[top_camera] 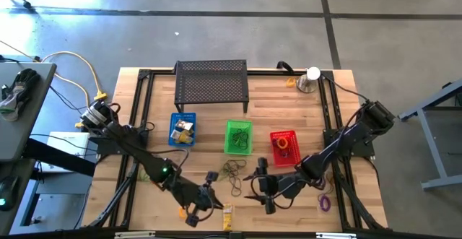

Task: Pick & Place Office Desk Supplies
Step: Put the yellow spring keychain into the red bin

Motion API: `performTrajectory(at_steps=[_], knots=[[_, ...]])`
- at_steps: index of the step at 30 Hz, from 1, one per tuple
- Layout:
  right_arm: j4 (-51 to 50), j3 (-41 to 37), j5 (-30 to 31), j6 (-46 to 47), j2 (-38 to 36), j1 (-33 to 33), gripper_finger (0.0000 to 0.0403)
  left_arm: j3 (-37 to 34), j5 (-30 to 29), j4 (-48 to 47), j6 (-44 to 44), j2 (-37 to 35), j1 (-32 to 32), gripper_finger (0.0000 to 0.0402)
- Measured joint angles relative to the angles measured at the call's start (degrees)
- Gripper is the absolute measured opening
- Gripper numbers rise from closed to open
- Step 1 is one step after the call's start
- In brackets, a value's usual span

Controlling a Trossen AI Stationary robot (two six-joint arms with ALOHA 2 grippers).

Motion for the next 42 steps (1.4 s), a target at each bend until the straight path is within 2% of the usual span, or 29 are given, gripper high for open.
performTrajectory(at_steps=[3, 6, 13, 19, 23, 28, 42], knots=[[3.8, 0.0, -5.5, -1.1, 1.7, -0.5, 0.0255, 0.0, 0.0, 1.7, 0.7, 0.5, -0.2, 0.0001], [10.3, 0.1, -11.0, -4.7, 5.1, -0.7, 0.0255, 0.0, 2.8, 5.8, 2.4, 1.3, -0.2, 0.0001], [22.5, 0.0, -11.1, -12.5, 11.2, -0.9, 0.0255, 0.0, 3.8, 7.4, 4.4, 2.7, -0.1, 0.0001], [26.2, 0.0, -19.2, -11.7, 12.8, -2.9, 0.0247, 0.0, 3.4, 8.2, 6.4, 2.7, 0.1, 0.0001], [27.0, 0.0, -24.7, -10.0, 12.9, -4.4, 0.0226, 0.0, 3.4, 8.0, 6.3, 2.7, 0.6, 0.0001], [28.6, 0.0, -27.9, -10.2, 12.9, -4.9, 0.0192, 0.0, 3.4, 7.8, 6.3, 2.7, 1.5, 0.0001], [27.4, 0.0, -28.3, -12.0, 12.9, -4.9, 0.0090, 0.0, 2.9, 7.9, 6.2, 3.7, 2.6, 0.0001]])
